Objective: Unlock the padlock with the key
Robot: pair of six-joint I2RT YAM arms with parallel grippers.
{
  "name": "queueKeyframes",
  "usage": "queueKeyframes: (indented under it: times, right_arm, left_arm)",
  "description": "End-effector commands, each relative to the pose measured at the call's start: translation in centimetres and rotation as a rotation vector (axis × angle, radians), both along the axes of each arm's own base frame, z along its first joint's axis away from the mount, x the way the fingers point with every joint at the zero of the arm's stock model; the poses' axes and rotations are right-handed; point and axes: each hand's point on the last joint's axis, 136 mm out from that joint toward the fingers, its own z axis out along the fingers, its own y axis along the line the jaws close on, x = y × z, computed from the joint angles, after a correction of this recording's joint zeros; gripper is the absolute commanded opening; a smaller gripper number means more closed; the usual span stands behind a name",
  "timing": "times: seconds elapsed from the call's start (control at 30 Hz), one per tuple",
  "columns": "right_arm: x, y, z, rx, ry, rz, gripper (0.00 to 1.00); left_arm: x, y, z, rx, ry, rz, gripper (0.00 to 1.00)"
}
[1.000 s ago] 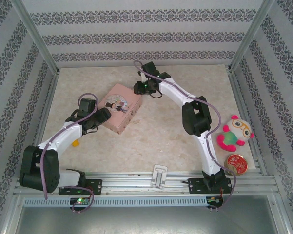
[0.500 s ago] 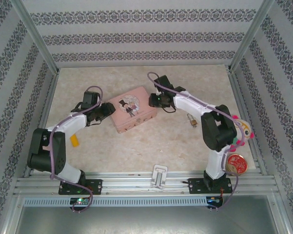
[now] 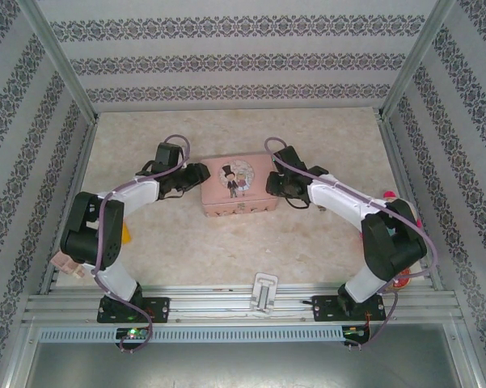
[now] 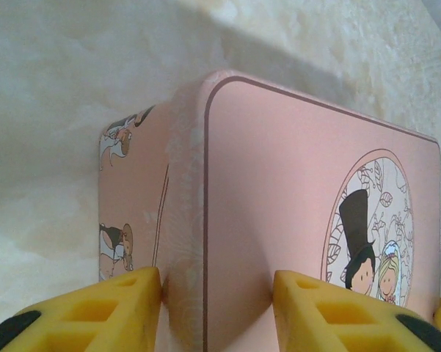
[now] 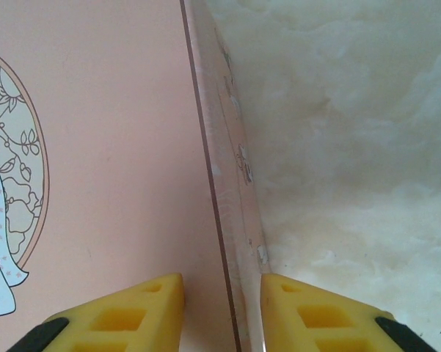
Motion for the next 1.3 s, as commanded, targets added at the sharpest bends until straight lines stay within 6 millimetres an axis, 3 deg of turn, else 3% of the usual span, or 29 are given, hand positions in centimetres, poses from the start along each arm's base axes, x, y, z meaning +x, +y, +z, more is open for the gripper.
queueKeyframes:
  times: [0.0, 0.2, 0.37, 0.47, 0.6, 0.7, 0.77, 0.93, 1.13, 1.27]
  right_arm:
    - [-0.7, -1.0, 0.0, -0.015, 0.008, -0.024, 0.34]
    - [-1.4, -2.5, 2.8, -0.042, -0.048, -0.043, 0.43]
    - [-3.0, -5.2, 5.5, -0.048, -0.128, -0.081, 0.49]
    - [-4.3, -7.5, 6.6, -0.065, -0.187, -0.111, 0.55]
    - [-6.2, -10.7, 7.3, -0.108, -0.27, -0.148, 0.67]
    - [-7.4, -13.1, 7.9, -0.149, -0.342, -0.182, 0.86]
    - [-8.0, -14.4, 8.4, -0.173, -0.398, -0.209, 0.98]
    - [-8.6, -16.8, 9.3, -0.221, -0.54, -0.267, 0.98]
    - [-7.6, -18.0, 10.0, -0.28, -0.771, -0.296, 0.98]
    - [-7.1, -19.0, 8.5, -0.347, -0.83, -0.308, 0.98]
  left_arm:
    - [-0.3, -1.9, 1.3, -0.051, -0.014, -0.048, 0.47]
    - [-0.9, 0.6, 4.9, 0.027, -0.094, 0.004, 0.69]
    - [-2.8, 5.3, 8.0, 0.149, -0.173, 0.102, 0.88]
    - [-4.8, 9.1, 9.5, 0.282, -0.229, 0.194, 0.98]
    - [-8.0, 14.1, 10.8, 0.483, -0.331, 0.343, 0.99]
    - [-10.1, 16.8, 11.4, 0.586, -0.403, 0.442, 0.99]
    - [-11.0, 18.0, 11.5, 0.636, -0.455, 0.486, 0.99]
    - [-12.3, 19.9, 10.5, 0.707, -0.554, 0.58, 0.99]
    - [-11.7, 21.4, 9.0, 0.832, -0.602, 0.594, 0.99]
    - [-10.5, 21.7, 7.8, 0.865, -0.646, 0.563, 0.99]
